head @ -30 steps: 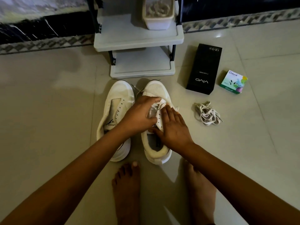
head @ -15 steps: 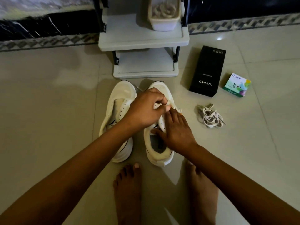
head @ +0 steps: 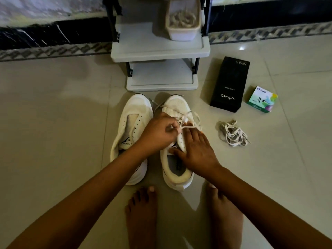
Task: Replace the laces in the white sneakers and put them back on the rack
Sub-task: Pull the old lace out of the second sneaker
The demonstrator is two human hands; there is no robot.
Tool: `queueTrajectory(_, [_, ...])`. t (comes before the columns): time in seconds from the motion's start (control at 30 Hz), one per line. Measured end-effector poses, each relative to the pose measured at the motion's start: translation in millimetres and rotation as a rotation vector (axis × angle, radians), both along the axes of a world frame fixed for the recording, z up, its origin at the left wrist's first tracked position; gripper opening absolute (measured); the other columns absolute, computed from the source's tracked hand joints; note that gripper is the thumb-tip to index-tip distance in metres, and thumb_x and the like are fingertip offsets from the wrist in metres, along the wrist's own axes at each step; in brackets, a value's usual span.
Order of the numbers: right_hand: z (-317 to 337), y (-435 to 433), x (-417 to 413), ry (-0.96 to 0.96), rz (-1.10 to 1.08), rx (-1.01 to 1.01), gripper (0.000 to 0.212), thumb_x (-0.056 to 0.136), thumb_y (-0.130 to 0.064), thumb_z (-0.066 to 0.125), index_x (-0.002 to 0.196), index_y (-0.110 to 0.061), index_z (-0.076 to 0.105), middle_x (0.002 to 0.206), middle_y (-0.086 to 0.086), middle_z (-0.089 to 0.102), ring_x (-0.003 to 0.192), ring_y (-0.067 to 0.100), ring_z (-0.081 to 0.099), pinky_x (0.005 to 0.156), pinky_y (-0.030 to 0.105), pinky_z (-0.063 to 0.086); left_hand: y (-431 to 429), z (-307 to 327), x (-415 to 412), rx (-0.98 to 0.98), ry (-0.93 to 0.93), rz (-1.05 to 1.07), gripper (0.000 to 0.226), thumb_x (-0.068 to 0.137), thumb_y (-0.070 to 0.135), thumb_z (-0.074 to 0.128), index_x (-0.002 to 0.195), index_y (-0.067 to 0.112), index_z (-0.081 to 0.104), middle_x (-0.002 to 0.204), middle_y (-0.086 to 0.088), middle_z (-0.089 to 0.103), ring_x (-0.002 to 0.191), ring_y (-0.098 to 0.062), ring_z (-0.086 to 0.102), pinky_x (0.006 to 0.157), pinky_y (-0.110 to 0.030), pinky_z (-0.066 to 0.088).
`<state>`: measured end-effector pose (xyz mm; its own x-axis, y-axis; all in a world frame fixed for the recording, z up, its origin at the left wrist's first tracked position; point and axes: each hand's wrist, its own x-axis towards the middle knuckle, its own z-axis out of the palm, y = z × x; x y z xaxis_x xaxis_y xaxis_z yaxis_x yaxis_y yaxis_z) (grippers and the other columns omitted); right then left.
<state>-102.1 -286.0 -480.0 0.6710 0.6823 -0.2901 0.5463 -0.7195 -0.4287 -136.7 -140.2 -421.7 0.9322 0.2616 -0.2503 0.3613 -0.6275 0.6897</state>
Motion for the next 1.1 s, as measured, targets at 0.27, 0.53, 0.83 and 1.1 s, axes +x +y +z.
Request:
queueTrajectory(0.27, [1,1,0,0.004,0.014,-0.006,0.112,0.064,-0.087,-0.002,0.151,-0.015,-0.004,0.159,0.008,0.0,0.146,0.023,0.004,0.117,0.033,0.003,0,14,0,0.099,0.053,-0.124,0.038,0.084,0.018,0.063,0.122,0.021,0.055,0.137,-0.003,0.042,0.126,-0.019,0.04,0.104,-0.032,0.036])
queueTrajectory(0.53, [-3,1,1,0.024,0.012,0.012,0.103,0.07,-0.078,0.008,0.15,-0.016,-0.008,0.159,0.006,-0.004,0.146,0.02,-0.001,0.117,0.033,0.002,-6,3,0,0.507,0.113,-0.143,0.025,0.091,0.027,0.05,0.109,0.019,0.065,0.138,0.001,0.045,0.124,-0.02,0.038,0.096,-0.034,0.039])
queueTrajectory(0.83, [3,3,0,0.036,0.016,-0.024,0.103,0.071,-0.079,0.01,0.151,-0.015,-0.003,0.159,0.008,-0.003,0.146,0.023,0.004,0.117,0.035,0.006,4,24,9,0.029,-0.027,-0.086,0.016,0.085,0.02,0.066,0.101,0.022,0.063,0.116,0.005,0.049,0.109,-0.012,0.048,0.086,-0.024,0.039])
queueTrajectory(1.1, [-2,2,0,0.039,0.005,0.011,0.106,0.065,-0.078,0.004,0.15,-0.016,-0.009,0.159,0.006,-0.003,0.146,0.021,0.002,0.118,0.035,0.007,-5,-1,-1,0.473,0.166,-0.135,0.028,0.091,0.029,0.051,0.115,0.02,0.063,0.14,0.0,0.042,0.125,-0.02,0.04,0.094,-0.033,0.039])
